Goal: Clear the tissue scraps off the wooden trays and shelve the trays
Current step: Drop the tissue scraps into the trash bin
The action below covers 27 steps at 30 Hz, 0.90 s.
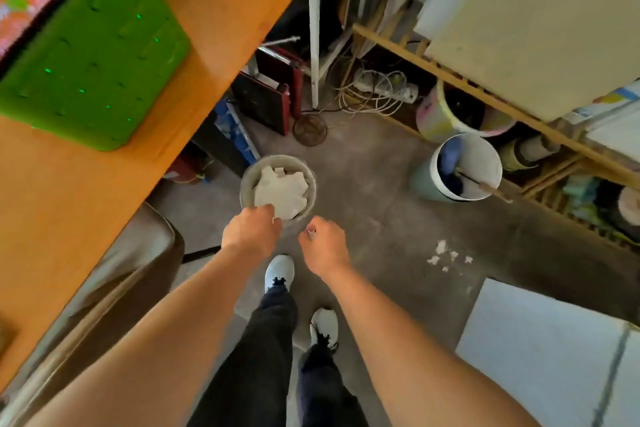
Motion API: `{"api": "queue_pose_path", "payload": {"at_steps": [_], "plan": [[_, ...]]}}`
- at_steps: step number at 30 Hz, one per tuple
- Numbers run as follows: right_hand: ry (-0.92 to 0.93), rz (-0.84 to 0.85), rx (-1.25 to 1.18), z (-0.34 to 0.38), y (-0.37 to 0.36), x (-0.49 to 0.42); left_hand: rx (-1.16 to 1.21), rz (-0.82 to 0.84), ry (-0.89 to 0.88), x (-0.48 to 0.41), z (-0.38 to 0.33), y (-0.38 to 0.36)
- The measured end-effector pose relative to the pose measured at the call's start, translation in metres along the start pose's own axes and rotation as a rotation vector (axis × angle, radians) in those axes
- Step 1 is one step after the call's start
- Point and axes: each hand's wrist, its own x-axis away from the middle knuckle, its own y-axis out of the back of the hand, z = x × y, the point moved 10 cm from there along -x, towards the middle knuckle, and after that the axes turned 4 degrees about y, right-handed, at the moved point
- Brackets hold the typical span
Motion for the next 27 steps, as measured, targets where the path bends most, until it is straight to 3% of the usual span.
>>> {"api": "queue_pose_path", "payload": {"at_steps": [7, 13, 20, 27], "plan": [[-0.011, 0.034, 0.050, -0.067, -0.082, -0.156, -0.012, 0.045, 0.120, -0.152, 0.024, -0.121], [-0.005, 0.069, 0.106, -0.109, -0.151, -0.261, -0.037, 0.029, 0.150, -0.261, 0.052, -0.173], [0.091, 0.168, 0.198, -0.110, -0.225, -0.315, 0.010, 0.057, 0.165, -0.306, 0.067, -0.221], [0.171, 0.166, 0.220, -0.102, -0.233, -0.335, 0.209, 0.092, 0.124, -0.327, 0.072, -0.226]]}}
